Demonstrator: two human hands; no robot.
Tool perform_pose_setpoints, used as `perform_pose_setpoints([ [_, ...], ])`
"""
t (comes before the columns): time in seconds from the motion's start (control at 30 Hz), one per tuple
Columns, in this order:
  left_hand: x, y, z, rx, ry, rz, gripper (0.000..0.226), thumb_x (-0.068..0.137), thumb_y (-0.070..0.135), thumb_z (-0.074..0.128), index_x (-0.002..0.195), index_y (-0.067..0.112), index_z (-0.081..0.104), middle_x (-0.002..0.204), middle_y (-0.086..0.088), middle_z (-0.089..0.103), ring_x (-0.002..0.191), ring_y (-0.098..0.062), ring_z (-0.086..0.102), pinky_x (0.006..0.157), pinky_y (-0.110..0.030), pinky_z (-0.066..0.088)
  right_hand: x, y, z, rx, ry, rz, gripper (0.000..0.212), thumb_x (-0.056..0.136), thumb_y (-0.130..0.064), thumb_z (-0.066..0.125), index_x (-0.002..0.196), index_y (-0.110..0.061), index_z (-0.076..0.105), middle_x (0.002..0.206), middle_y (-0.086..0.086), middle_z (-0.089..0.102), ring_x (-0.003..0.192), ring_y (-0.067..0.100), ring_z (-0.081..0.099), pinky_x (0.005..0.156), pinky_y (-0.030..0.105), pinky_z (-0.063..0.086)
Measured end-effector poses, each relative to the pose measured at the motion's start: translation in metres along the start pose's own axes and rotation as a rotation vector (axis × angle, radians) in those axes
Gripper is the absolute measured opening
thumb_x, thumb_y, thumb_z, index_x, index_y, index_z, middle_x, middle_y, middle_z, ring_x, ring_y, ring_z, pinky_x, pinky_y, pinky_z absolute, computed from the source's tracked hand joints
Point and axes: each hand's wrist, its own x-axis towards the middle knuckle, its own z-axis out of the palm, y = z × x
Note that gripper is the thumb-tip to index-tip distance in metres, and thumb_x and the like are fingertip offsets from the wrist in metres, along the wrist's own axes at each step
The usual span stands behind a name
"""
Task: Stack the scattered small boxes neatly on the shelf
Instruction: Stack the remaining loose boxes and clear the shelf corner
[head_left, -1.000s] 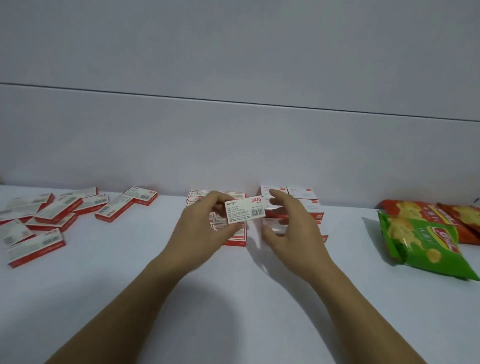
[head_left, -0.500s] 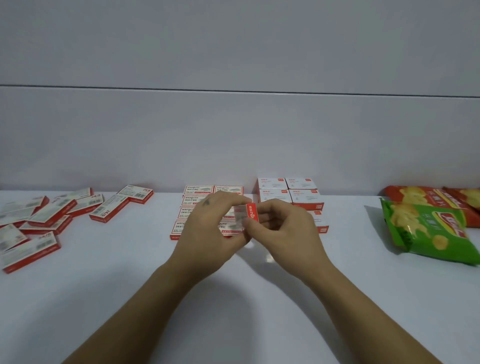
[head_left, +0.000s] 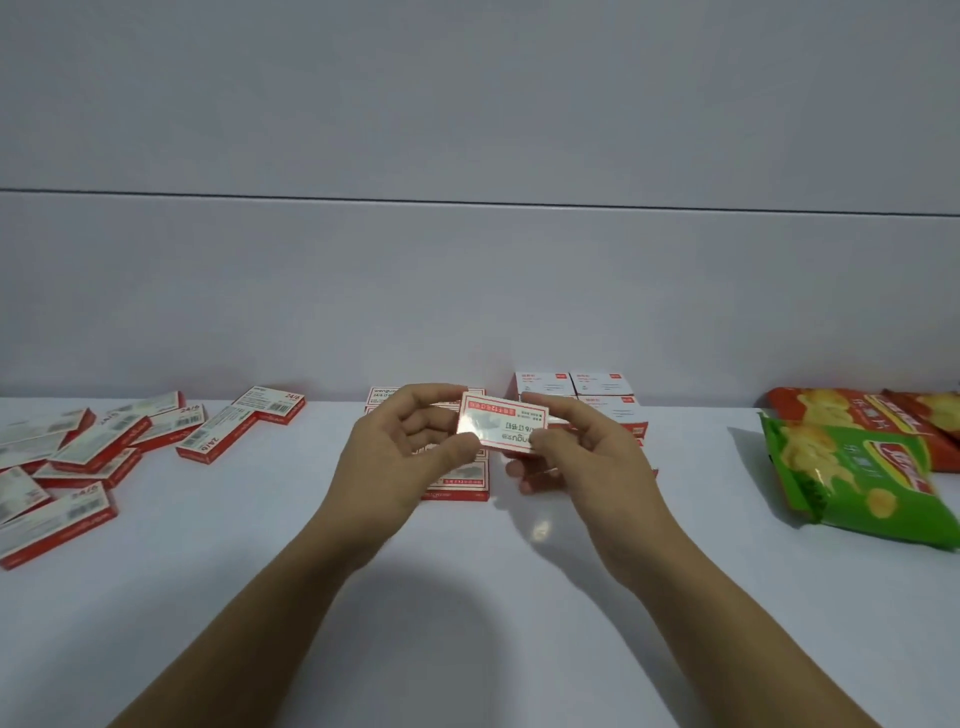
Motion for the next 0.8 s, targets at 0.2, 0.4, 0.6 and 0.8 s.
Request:
perform_pose_setpoints([
  [0.2,0.002,-0.005,0.000,-0.011,0.082,-0.041,0.010,0.087,0.012,0.065,0.097,0.014,0.066,0.093,-0.006,0.073,0.089,-0.025,0.071,0.074,-0.037,0.058,-0.003,0.008,0.006,-0.348,-0.152,0.028,0.014,0.084,-0.009,0.066,0.091,-0.020,0.065,0.086,-0.001,0.074,0.075,0.023,0.069,0.069,0.035,0.058],
  [0.4,-0.001,-0.007,0.004,0.101,0.021,-0.039,0.016,0.093,0.012,0.058,0.094,0.021,0.070,0.092,0.000,0.072,0.085,-0.017,0.070,0.066,-0.032,0.058,-0.003,0.015,0.013,-0.340,-0.126,0.008,0.026,0.085,-0.019,0.066,0.107,-0.032,0.061,0.079,-0.004,0.071,0.067,0.010,0.067,0.062,0.032,0.058],
  [0.6,-0.003,-0.011,0.011,0.146,0.019,-0.008,0.024,0.087,0.022,0.066,0.106,0.031,0.056,0.089,0.010,0.068,0.086,-0.016,0.067,0.069,-0.027,0.056,-0.002,0.009,0.011,-0.064,-0.094,0.005,0.028,0.083,0.002,0.061,0.104,-0.015,0.063,0.079,0.017,0.071,0.059,0.022,0.068,0.052,0.028,0.054],
  [0.8,-0.004,-0.017,0.012,0.549,0.024,0.227,0.058,0.069,0.037,0.080,0.119,0.039,0.050,0.104,0.024,0.060,0.090,-0.005,0.057,0.066,-0.011,0.046,0.000,0.002,-0.001,0.246,-0.068,0.105,0.021,0.088,0.007,0.054,0.110,0.005,0.055,0.096,0.016,0.074,0.087,0.030,0.072,0.068,0.029,0.058],
])
